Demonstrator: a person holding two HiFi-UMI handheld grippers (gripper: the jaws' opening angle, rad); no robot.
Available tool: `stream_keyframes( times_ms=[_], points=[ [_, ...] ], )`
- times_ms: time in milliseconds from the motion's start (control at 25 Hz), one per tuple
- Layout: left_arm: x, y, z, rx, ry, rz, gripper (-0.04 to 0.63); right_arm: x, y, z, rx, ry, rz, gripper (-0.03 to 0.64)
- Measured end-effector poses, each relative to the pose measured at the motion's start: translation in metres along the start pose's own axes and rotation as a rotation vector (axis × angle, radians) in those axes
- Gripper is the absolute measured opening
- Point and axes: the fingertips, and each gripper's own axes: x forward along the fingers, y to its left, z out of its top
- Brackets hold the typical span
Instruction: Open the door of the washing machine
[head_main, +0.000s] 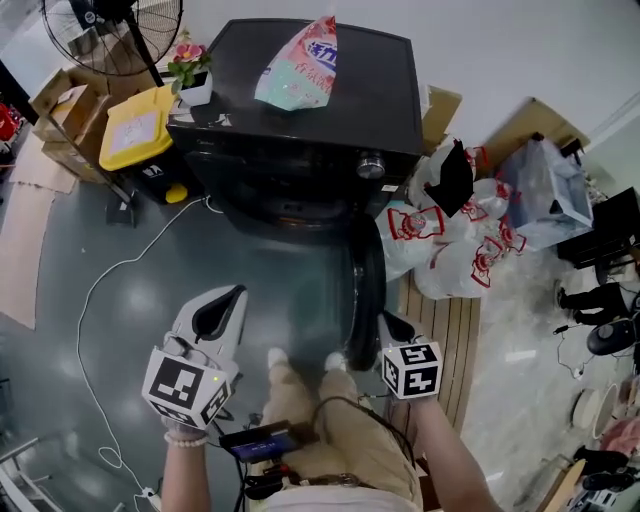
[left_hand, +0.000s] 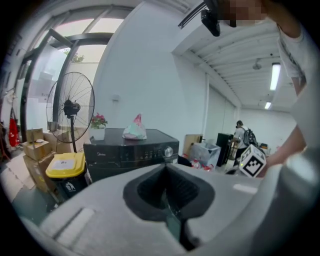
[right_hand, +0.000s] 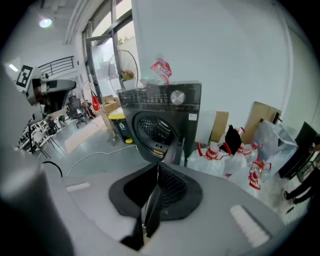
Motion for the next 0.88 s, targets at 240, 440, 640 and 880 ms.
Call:
stream_keyframes(
  times_ms=[240,440,640,880],
  points=[
    [-0.028,-0.009,0.034,0.024,-0.023,0.026,-0.006,-0.046,0.021,0.068,-0.110,-0.145,0.049,0.003],
    [-0.053,-0.015,0.058,0.030,-0.050,0.042,-0.006,-0.086,0.038,0.117,-0.166,-0.273,0.087,0.003],
    [-0.069,-0.017,0.078,0.040,-0.064,0.060,-0.006,-0.121,0.051,0.160,-0.182,-0.388,0.118,0.003],
    [-0.079,-0.023,0.087,0.033,-0.076,0.060,-0.005,-0.147,0.069,0.195,-0.207,-0.473,0.163,0.003]
  ],
)
